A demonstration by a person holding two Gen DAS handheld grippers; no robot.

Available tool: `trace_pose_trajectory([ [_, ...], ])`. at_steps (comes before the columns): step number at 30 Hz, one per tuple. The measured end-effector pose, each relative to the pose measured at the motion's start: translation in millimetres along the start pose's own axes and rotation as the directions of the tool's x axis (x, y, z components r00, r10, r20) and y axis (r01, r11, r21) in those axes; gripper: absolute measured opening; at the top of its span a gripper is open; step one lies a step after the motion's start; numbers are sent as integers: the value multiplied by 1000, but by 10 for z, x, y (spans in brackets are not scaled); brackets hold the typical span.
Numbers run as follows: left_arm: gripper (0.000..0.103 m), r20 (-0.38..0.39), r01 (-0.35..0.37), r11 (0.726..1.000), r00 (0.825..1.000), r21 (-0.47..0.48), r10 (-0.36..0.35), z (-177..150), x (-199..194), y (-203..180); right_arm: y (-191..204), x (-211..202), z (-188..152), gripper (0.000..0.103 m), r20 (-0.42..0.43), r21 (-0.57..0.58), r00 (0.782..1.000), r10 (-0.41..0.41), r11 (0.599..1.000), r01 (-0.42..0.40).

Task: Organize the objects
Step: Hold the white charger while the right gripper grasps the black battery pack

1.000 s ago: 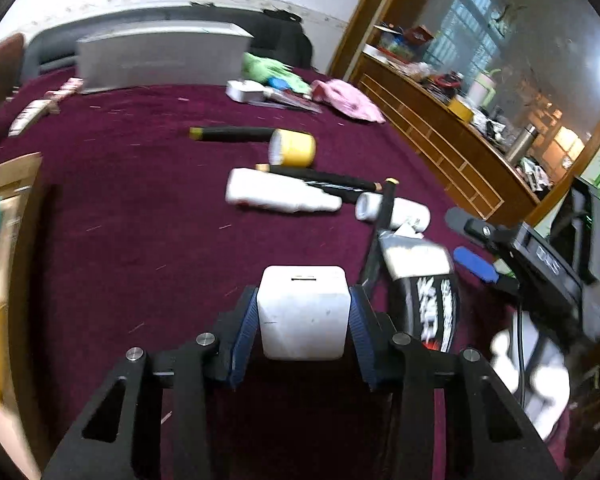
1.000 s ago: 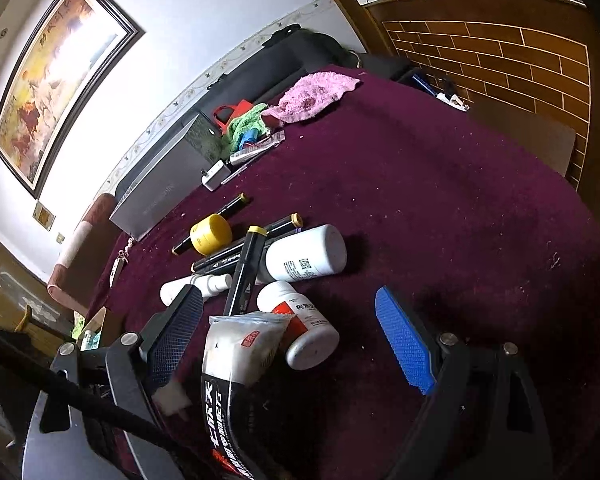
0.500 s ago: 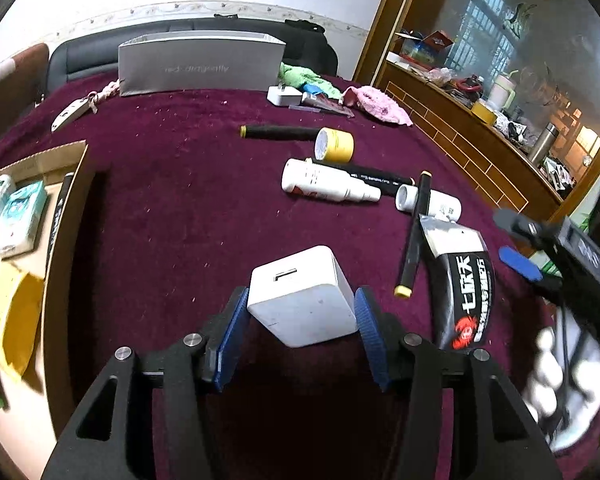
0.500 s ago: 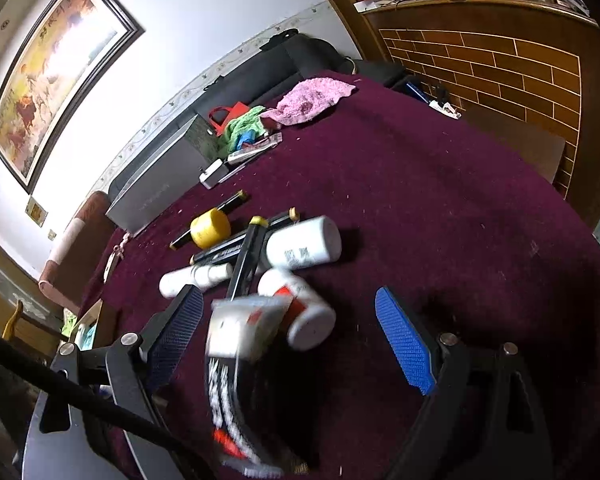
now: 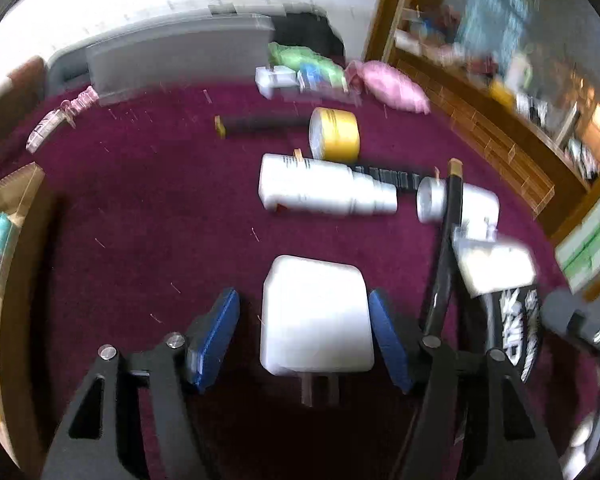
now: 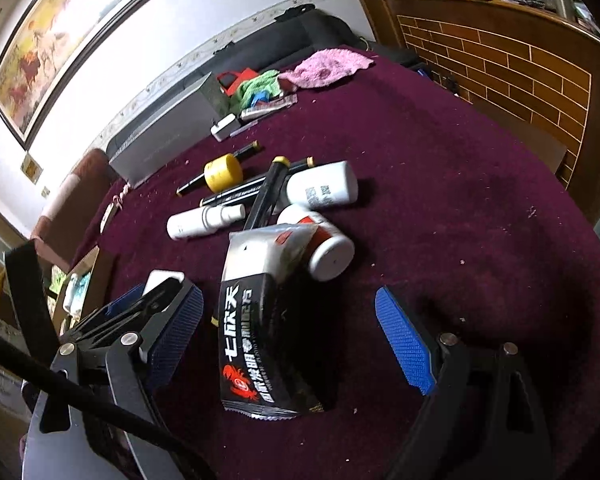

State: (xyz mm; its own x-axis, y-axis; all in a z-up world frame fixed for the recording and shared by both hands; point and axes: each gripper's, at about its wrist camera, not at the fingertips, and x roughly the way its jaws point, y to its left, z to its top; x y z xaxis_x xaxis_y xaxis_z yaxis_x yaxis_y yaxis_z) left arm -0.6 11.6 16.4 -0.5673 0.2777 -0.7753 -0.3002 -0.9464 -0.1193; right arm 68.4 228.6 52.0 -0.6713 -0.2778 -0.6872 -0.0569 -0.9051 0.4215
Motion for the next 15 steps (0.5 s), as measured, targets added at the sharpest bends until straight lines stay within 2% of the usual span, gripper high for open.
trace_pose_trajectory([
  [1,38,-11,23,999,1000,23,-23,-16,-16,-29,19,14,-3,89,-6,-5,1000,-2,1000,2],
  [2,38,-14,59,998,998,28,-58,-29,-55,-28,39,27,-6,89,-11,-10,1000,-5,1000,5],
  [4,38,-31,145,989,989,-21,-146,-61,-135,55,74,49,-15,89,-19,-23,1000,-16,1000,15],
  [11,38,39,209,972,978,-110,-206,-208,-609,329,266,127,-59,89,-24,-105,996,-90,991,87],
  [15,38,75,211,970,976,-121,-203,-321,-805,400,381,221,-106,88,-31,-161,986,-164,974,157],
])
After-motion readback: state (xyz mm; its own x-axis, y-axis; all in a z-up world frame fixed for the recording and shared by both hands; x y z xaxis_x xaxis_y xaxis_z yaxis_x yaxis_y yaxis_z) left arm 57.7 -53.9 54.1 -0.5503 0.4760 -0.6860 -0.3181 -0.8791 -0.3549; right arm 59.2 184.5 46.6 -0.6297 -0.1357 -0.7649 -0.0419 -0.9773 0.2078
